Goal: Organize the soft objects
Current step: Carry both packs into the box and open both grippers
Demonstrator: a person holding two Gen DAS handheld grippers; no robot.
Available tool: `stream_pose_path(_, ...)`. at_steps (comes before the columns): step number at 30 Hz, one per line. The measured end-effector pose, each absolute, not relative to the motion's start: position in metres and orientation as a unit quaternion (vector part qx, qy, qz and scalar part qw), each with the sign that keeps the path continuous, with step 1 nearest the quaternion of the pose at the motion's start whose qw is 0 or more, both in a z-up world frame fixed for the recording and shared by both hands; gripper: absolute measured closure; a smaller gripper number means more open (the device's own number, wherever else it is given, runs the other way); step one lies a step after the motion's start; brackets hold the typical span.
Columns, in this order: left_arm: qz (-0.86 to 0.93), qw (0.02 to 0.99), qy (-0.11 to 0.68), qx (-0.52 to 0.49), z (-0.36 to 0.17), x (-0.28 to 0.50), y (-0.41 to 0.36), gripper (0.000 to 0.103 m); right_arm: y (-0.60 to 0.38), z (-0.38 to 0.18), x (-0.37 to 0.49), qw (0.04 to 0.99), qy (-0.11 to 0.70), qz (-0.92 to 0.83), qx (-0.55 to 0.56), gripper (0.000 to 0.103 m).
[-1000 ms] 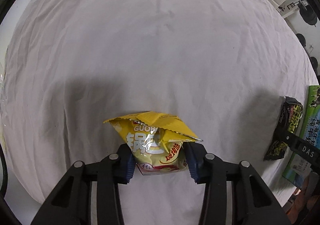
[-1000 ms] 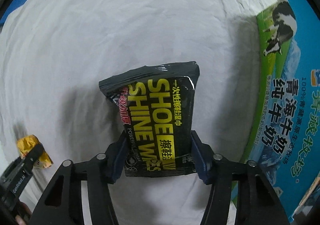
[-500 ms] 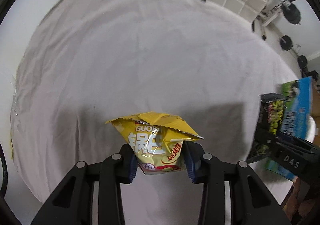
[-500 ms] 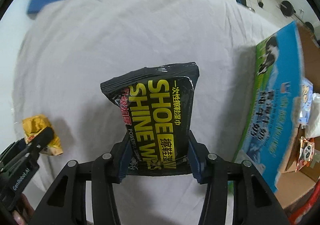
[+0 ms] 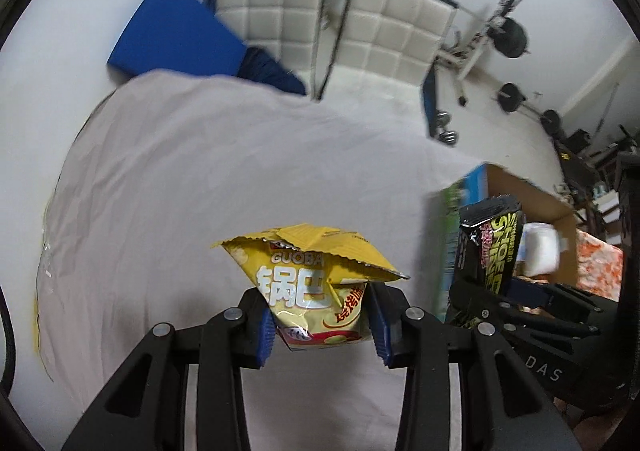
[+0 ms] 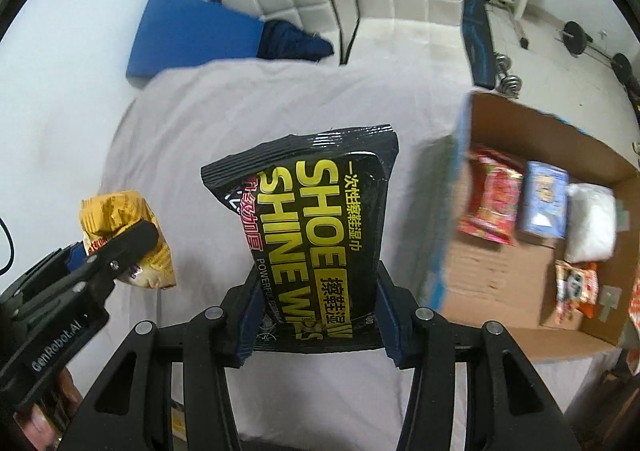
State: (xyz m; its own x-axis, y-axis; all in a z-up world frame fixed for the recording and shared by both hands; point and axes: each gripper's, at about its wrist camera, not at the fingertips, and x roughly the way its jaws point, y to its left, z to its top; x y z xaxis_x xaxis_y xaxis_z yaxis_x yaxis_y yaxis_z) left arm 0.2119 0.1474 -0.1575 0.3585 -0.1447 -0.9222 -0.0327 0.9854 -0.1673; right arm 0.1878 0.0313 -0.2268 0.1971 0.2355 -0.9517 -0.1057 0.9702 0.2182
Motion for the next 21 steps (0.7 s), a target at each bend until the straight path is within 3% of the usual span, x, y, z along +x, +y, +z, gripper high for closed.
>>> stream_pose_path(9, -0.104, 0.835, 0.537, -0.054, -0.115, 0.200, 0.076, 0.067, -0.077, -0.170, 0.148, 0.796, 0.596, 0.070, 0.087, 0.051)
stream_pose_path(21, -0.173, 0.824, 0.540, -0.014, -0.110, 0.201, -0.026, 0.067, -0.190, -0.140, 0.107, 0.806, 0.577, 0.019, 0.129, 0.051)
